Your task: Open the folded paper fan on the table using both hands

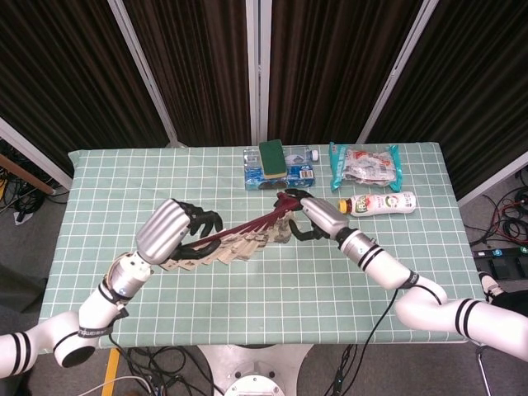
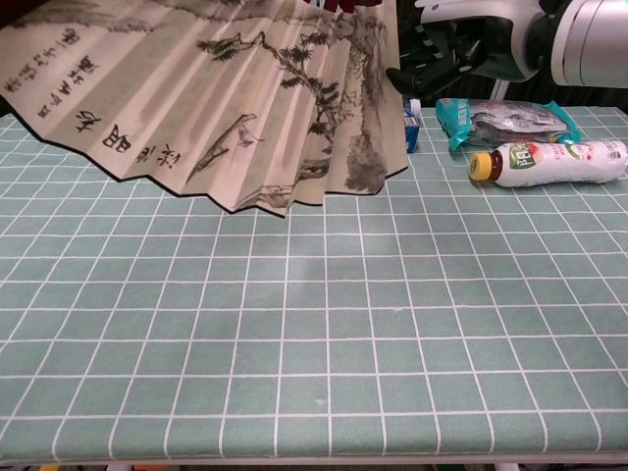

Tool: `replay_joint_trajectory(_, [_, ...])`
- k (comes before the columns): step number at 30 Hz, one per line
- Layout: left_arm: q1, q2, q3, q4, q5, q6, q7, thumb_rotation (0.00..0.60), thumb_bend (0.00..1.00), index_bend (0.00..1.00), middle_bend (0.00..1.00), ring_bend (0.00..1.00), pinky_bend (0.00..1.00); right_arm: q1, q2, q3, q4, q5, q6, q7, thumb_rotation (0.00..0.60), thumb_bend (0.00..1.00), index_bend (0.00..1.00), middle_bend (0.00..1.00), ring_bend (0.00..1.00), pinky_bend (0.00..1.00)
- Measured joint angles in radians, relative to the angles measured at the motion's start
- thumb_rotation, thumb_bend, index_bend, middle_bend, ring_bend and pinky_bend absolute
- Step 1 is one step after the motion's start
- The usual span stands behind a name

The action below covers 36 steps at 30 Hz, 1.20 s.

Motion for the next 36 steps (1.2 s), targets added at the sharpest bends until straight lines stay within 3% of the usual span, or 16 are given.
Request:
replay_joint_trajectory(8, [0.004,-0.058,0.028,0.133,0.1,0.047,0.129,0.6,0.42,0.6,0.72,0.73,0.77,-0.045,-0.032,-0.027,0.056,-0.05,0.178,-0.219,0.6,0.62,0.64,0.24,0.0,0.0])
replay_joint_trajectory(15, [0.004,-0.14,0.065,0.294,0.201,0.09,0.293,0.6,0.42,0.6,0.71,0.72,0.76,-0.107,-0.126,-0.071,0.224,-0.165,0.421,-0.44,0.6,0.62,0.64,0.24,0.0,0.0])
replay_joint_trajectory(28, [0.039,-0.247,0.121,0.38,0.252,0.09,0.607,0.6,0.42,0.59,0.69,0.71,0.75,-0.227,-0.273,-0.121,0.384,-0.251,0.682,-0.753,0.6,0.62,0.61,0.23,0.0,0.0])
replay_joint_trajectory(36, [0.042,-0.29,0.129,0.397,0.254,0.062,0.718,0.6,0.42,0.55,0.65,0.68,0.71,-0.296,-0.367,-0.141,0.469,-0.261,0.757,-0.827,0.6,0.62,0.56,0.21,0.0,0.0])
